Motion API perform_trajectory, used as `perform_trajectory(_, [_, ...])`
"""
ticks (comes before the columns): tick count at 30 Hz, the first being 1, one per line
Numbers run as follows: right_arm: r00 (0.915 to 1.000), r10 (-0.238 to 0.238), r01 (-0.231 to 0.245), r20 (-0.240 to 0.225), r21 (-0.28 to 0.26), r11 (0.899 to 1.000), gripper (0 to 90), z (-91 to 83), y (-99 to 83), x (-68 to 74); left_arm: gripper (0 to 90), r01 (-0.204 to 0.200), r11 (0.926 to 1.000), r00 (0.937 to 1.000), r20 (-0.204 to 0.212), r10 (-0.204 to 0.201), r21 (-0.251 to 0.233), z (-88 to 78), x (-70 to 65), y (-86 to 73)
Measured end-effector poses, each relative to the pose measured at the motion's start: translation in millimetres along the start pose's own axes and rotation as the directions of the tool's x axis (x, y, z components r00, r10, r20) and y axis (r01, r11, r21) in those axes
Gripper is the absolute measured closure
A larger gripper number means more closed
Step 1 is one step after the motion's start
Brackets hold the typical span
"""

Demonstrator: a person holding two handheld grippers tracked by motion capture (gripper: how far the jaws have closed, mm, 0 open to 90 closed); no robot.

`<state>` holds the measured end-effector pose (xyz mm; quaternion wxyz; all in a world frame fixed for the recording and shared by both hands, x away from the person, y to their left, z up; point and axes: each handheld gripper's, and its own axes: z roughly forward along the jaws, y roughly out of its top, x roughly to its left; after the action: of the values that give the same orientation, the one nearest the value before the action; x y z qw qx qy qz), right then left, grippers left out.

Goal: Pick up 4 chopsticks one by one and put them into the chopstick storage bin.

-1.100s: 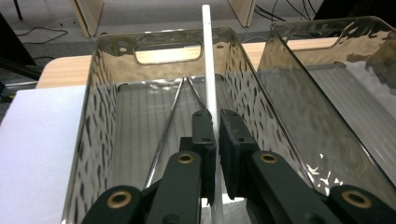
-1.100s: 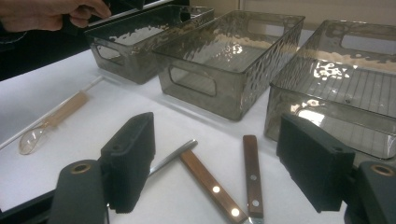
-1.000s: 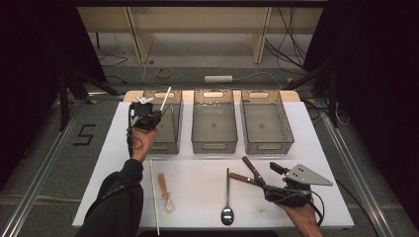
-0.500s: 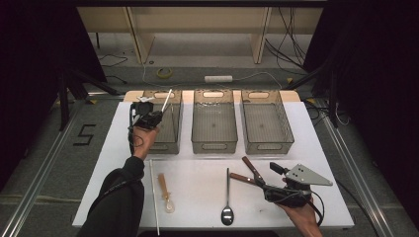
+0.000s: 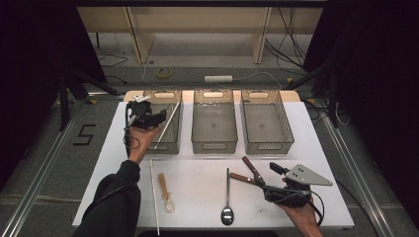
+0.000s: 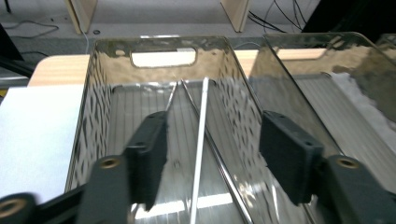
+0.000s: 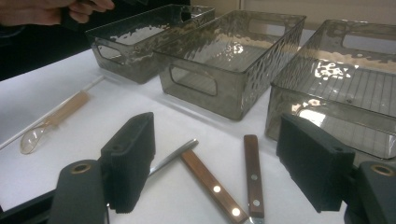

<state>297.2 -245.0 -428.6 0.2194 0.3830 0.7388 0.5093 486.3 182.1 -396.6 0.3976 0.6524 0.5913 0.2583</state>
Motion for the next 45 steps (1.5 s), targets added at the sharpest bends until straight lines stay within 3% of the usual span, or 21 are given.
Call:
perform_trajectory(4, [1.0,0.002,-0.002,0.002,-0.001,1.0,29.1,-0.1,0.1,0.0,34.0,0.002,1.0,1.0,0.003,-0.002,0.007,-19.2,-3.4,-11.9])
perform_trajectory(9, [1.0,0.003,-0.003,0.003,0.001,1.0,29.2,0.2,0.0,-0.1,30.5,0.002,0.9996,0.9999,-0.01,-0.002,-0.028,-49.1,-11.1,-31.4])
perform_trajectory(13, [1.0,0.004,-0.004,0.003,0.0,1.0,29.2,0.3,0.0,-0.2,30.3,0.003,0.9973,0.9988,-0.05,-0.006,-0.074,-73.6,-20.0,-54.1])
perform_trajectory(17, [1.0,-0.003,0.003,0.001,0.002,1.0,29.1,-0.1,0.4,0.7,30.4,-0.031,0.9969,0.996,-0.087,0.024,-0.072,-89.3,-27.9,-74.4])
perform_trajectory(19, [1.0,-0.001,0.001,-0.001,0.0,1.0,29.2,-0.4,0.8,1.3,29.9,-0.043,0.9977,0.9942,-0.1,0.038,-0.053,-93.7,-29.5,-83.2])
perform_trajectory(21, [1.0,-0.004,0.004,-0.001,-0.002,1.0,29.2,-0.5,1.1,1.5,30.1,-0.028,0.9985,0.9953,-0.094,0.024,-0.047,-98.5,-28.7,-89.6])
perform_trajectory(28, [1.0,-0.002,0.002,0.0,-0.001,1.0,29.2,-0.3,1.0,1.6,30.6,0.008,0.9989,0.9908,-0.134,-0.014,-0.046,-115.5,-25.8,-106.1])
perform_trajectory(30, [1.0,-0.005,0.005,0.001,-0.003,1.0,29.2,-0.5,1.3,1.8,30.8,0.006,0.9987,0.9869,-0.161,-0.014,-0.05,-117.7,-25.3,-110.4])
perform_trajectory(35, [1.0,-0.005,0.005,-0.002,-0.006,1.0,29.2,-1.6,1.8,2.4,31.6,0.045,0.9981,0.9799,-0.192,-0.053,-0.041,-118.6,-23.2,-120.1])
perform_trajectory(39, [1.0,-0.003,0.003,0.001,-0.005,1.0,29.2,-1.1,1.6,1.8,32.2,0.089,0.9949,0.976,-0.195,-0.097,-0.049,-117.8,-21.4,-125.0])
perform_trajectory(45, [1.0,-0.006,0.006,0.001,-0.004,1.0,29.2,-0.7,1.5,2.0,32.5,0.082,0.9954,0.9763,-0.197,-0.09,-0.05,-122.7,-24.2,-127.6])
